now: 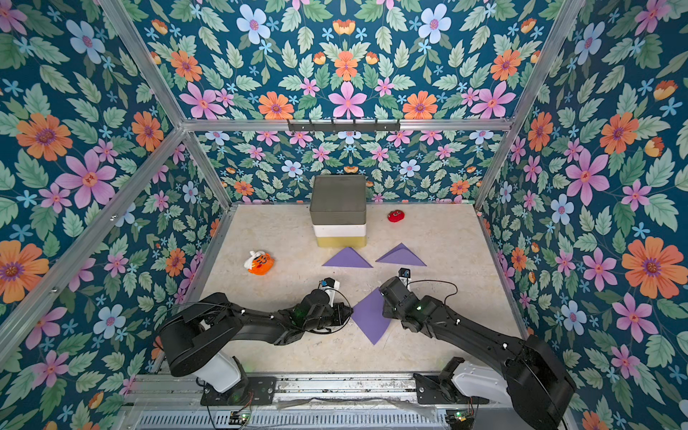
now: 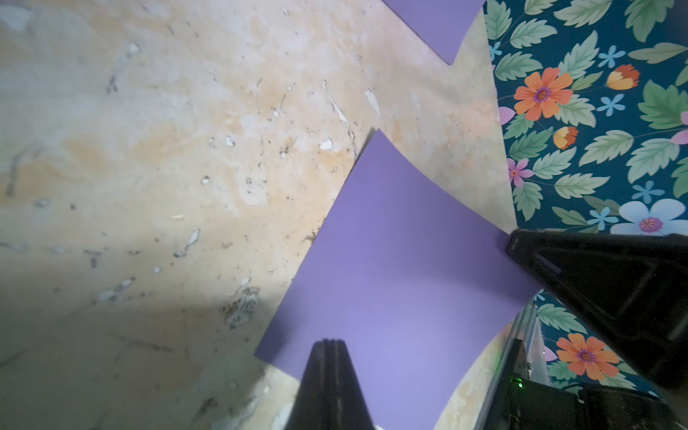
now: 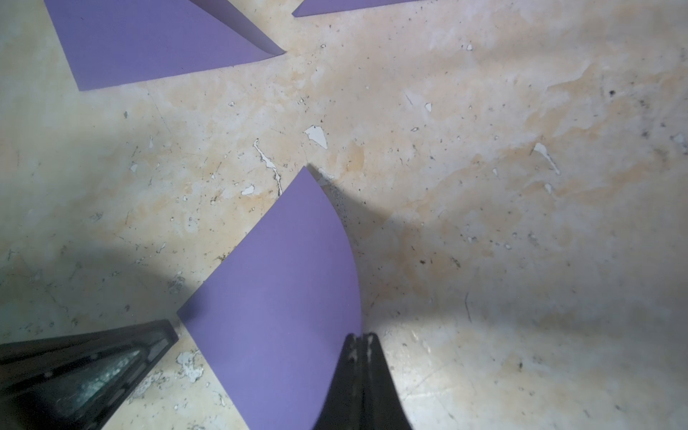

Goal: Fold the square paper diagonally
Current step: Fold the paper at the center of the board.

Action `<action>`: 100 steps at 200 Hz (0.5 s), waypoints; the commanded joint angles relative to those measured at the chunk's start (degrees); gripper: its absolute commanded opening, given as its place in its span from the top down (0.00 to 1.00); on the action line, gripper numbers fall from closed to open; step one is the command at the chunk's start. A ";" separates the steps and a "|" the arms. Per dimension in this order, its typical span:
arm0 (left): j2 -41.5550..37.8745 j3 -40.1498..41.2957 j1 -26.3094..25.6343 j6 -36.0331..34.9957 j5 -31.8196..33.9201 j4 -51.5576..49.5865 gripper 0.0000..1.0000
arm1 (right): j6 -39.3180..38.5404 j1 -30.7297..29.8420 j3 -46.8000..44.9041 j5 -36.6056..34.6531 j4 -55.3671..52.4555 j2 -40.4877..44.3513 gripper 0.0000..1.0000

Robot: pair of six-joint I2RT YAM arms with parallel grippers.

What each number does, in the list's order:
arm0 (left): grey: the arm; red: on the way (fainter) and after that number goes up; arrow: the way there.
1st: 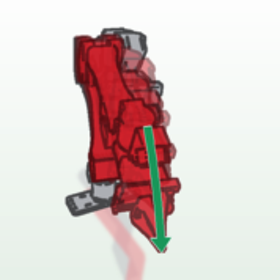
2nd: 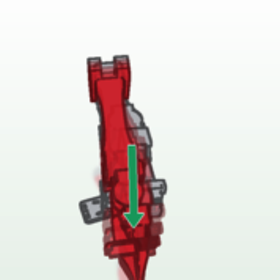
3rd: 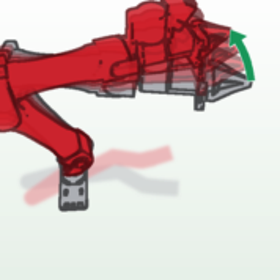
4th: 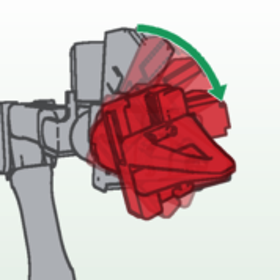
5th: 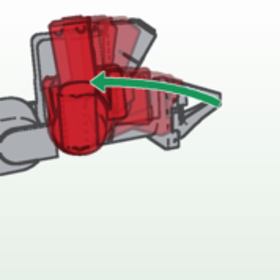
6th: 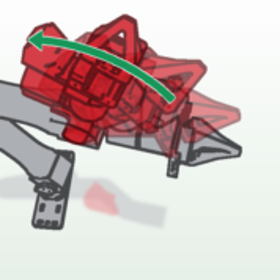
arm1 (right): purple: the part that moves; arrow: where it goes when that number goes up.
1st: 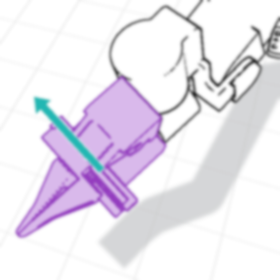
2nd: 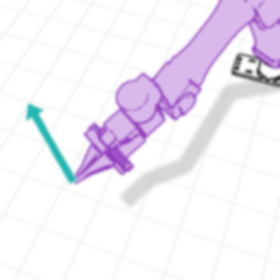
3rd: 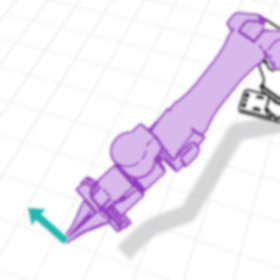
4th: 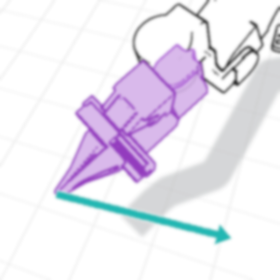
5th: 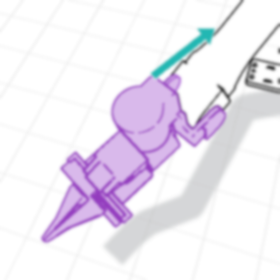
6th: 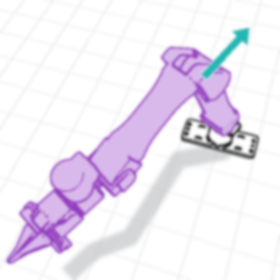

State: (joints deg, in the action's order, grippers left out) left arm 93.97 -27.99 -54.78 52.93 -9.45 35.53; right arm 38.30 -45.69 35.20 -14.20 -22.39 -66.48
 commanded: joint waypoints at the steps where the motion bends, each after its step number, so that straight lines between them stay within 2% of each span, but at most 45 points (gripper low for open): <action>1: 0.93 -0.68 0.03 -1.24 1.03 -1.45 0.95 | -0.43 -0.03 0.31 -0.66 -0.02 -0.17 1.00; 100: 1.93 -1.76 0.03 -1.99 4.69 -4.41 0.96 | -0.27 -0.03 -0.13 0.76 1.25 -1.18 1.00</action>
State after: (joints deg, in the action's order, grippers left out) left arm 95.79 -29.85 -54.78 51.94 -6.09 32.10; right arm 38.06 -45.69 35.05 -13.47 -21.54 -67.31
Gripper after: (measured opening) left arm 0.074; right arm 0.064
